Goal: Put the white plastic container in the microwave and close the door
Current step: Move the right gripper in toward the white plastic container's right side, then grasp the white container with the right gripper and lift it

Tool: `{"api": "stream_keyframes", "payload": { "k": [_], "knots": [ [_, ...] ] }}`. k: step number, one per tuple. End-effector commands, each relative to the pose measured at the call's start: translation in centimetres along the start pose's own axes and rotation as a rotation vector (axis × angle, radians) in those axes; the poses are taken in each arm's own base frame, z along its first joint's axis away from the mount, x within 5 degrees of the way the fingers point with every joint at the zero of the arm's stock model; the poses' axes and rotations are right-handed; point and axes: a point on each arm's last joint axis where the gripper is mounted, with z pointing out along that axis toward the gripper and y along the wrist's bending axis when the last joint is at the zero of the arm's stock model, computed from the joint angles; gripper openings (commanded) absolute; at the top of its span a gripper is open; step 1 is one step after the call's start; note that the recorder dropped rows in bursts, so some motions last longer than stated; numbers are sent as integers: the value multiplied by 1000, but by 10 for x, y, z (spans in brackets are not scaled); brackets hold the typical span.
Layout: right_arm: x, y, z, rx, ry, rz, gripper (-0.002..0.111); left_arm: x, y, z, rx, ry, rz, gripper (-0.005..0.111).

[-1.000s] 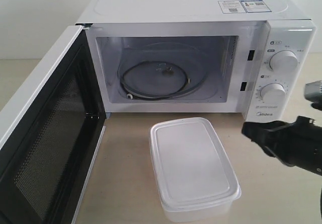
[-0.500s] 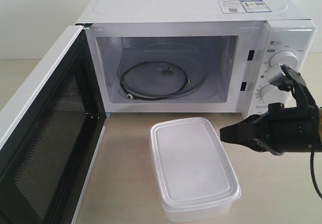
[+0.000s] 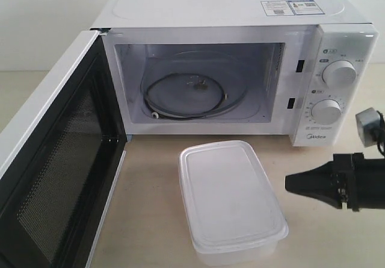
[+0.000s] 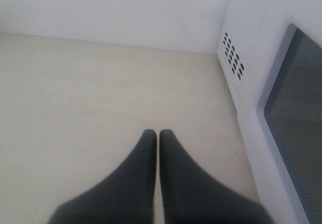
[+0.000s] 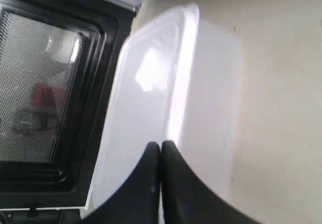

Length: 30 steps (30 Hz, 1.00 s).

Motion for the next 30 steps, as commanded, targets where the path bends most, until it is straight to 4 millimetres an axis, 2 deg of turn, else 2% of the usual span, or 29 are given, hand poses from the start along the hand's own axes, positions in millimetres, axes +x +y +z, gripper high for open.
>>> {"api": "stream_keyframes", "payload": {
  "k": [1,7,9,11,14,15,19,23,26,30],
  "knots": [
    [14,-15,9,-36,69,37,0,1,0,0,-2,0,-2,4],
    [7,-17,10,-16,-10,-22,0,1,0,0,-2,0,-2,4],
    [2,-17,10,-16,-16,3,4,1,0,0,-2,0,-2,4],
    [-4,-18,10,-17,-21,45,20,1,0,0,-2,0,-2,4],
    [-11,-18,10,-23,-2,58,55,1,0,0,-2,0,-2,4],
    [-11,-18,10,-27,19,64,57,1,0,0,-2,0,-2,4],
    [-10,-16,14,-35,68,105,57,1,0,0,-2,0,-2,4],
    [-3,-6,31,-54,138,82,57,1,0,0,-2,0,-2,4],
    [-1,-5,43,-5,177,48,57,1,0,0,-2,0,-2,4],
    [-1,-5,48,20,194,73,56,1,0,0,-2,0,-2,4]
  ]
}}
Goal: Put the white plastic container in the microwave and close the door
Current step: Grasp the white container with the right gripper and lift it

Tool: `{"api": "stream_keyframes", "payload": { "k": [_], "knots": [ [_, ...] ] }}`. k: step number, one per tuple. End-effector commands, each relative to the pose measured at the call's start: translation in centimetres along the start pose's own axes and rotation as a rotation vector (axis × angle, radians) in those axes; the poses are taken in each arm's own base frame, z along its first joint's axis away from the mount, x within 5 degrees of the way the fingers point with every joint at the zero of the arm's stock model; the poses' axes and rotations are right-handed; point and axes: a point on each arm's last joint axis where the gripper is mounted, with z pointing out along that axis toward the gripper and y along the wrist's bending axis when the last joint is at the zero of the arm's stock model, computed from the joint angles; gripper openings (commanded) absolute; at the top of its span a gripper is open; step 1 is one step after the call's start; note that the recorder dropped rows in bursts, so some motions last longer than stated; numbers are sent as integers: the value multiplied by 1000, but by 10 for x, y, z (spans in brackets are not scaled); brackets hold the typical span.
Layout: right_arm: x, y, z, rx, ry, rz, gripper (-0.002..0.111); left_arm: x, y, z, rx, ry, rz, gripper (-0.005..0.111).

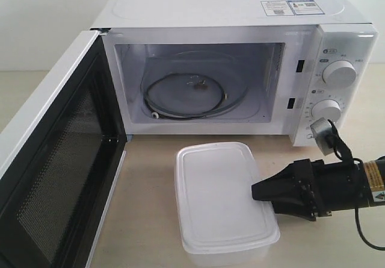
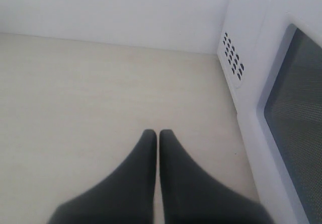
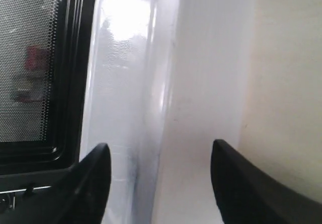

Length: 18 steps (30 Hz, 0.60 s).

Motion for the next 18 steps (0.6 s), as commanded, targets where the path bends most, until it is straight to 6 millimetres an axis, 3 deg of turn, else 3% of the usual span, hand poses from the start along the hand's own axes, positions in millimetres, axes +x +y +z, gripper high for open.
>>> {"api": "stream_keyframes", "payload": {
  "k": [1,4,9,18],
  "knots": [
    [-1,0,3,22,13,17,54,1,0,0,-2,0,-2,4],
    [0,0,3,20,26,29,39,1,0,0,-2,0,-2,4],
    [0,0,3,19,34,5,2,1,0,0,-2,0,-2,4],
    [1,2,3,-9,34,-2,0,1,0,0,-2,0,-2,4]
  ]
}}
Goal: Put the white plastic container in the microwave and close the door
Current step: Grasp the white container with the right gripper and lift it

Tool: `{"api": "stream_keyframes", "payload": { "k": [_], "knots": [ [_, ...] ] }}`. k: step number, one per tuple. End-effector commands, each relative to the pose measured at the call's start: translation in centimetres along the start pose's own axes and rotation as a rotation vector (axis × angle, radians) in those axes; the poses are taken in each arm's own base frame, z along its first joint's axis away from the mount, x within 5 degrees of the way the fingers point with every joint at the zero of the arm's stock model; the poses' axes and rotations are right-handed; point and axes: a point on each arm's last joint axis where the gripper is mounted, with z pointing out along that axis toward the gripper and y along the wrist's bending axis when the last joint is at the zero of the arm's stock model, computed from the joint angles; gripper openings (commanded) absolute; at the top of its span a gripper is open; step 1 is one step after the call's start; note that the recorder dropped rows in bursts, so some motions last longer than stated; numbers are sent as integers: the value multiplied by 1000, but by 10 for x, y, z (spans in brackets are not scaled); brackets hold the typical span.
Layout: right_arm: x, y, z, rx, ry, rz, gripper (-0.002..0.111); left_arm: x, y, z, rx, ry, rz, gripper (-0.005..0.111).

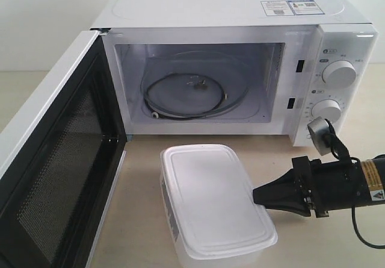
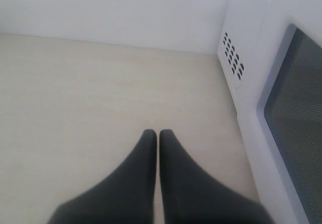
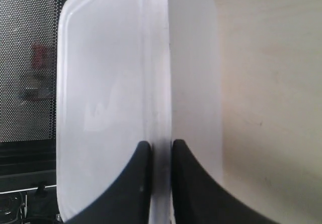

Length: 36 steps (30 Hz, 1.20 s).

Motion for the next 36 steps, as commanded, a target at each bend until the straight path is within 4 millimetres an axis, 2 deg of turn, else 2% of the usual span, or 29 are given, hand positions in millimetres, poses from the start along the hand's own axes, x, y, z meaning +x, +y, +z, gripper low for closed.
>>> {"api": "stream_keyframes", "payload": {
  "k": [1,9,23,29,36],
  "knots": [
    [1,0,0,2,14,-35,0,1,0,0,-2,0,-2,4],
    [-2,5,-1,-62,-21,-43,0,1,0,0,-2,0,-2,4],
    [-12,9,4,-64,-138,-56,0,1,0,0,-2,0,-2,4],
    [0,22,12,-51,-258,-79,0,1,0,0,-2,0,-2,4],
    [5,34,-2,-20,-432,-45,0,1,0,0,-2,0,-2,4]
  ]
}}
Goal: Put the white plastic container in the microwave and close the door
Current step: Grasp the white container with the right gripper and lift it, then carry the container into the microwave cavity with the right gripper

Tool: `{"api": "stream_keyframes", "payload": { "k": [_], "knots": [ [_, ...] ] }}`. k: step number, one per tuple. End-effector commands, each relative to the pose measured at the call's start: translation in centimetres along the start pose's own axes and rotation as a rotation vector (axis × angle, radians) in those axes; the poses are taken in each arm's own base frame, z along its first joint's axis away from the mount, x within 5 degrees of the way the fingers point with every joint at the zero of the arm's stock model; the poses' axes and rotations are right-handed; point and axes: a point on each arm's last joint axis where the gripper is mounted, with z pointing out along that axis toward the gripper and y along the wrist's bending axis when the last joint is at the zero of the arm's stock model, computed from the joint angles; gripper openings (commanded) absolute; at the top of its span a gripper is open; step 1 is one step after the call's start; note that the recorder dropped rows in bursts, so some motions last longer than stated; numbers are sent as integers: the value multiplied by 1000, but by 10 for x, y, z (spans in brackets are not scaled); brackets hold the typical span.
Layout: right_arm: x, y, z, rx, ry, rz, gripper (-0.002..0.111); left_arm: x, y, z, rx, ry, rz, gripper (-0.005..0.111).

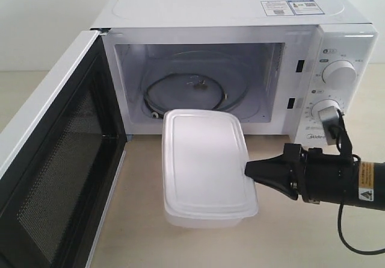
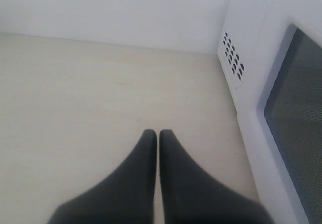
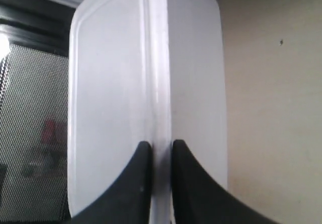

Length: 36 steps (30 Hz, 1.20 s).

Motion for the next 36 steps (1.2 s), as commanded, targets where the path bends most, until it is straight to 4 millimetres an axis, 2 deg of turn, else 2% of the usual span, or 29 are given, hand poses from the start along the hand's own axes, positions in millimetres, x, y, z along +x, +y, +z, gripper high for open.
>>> {"api": "stream_keyframes", "payload": {
  "k": [1,7,16,22,28,36],
  "knots": [
    [-5,13,-10,-4,-142,2,0,1,0,0,-2,0,-2,4],
    [-5,32,-7,-11,-280,53,0,1,0,0,-2,0,-2,4],
    [8,60,26,-9,-528,173,0,1,0,0,-2,0,-2,4],
    [12,79,49,26,-648,165,0,1,0,0,-2,0,-2,4],
    [4,95,74,126,-722,194,0,1,0,0,-2,0,-2,4],
    [-23,119,97,189,-756,207,0,1,0,0,-2,0,-2,4]
  ]
}}
